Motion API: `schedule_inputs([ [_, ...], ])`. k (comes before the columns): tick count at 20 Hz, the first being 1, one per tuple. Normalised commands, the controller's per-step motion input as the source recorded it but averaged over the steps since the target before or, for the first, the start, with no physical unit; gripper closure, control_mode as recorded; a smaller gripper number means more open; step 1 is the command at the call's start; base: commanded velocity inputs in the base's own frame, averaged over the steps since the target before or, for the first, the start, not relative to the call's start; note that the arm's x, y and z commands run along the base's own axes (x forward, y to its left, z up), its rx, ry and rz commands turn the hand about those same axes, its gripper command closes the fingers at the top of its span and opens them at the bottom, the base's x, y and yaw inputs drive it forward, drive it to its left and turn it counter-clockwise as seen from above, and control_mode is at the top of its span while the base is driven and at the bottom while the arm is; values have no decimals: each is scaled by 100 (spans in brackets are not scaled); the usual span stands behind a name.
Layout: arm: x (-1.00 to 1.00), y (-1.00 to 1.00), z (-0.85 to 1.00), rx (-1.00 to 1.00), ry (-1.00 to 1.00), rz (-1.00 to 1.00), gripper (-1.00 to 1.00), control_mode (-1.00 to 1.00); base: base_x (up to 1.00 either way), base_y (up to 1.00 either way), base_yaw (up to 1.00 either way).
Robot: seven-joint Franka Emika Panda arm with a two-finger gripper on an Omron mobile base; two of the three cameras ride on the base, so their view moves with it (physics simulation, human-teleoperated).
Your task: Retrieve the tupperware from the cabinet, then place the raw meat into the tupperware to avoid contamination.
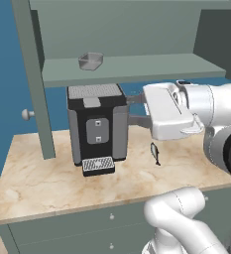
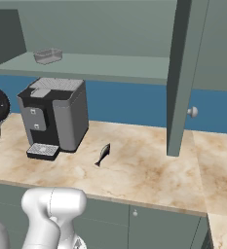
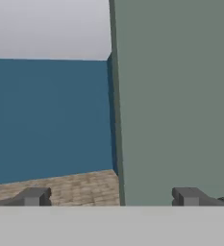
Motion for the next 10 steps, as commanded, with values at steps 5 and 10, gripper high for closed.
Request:
schedule_inputs([
  [5,0,-45,12,-7,-14,-12,-100,-100,0,0,0],
  [10,0,-33,10,-9,-11,-17,-100,-100,0,0,0],
])
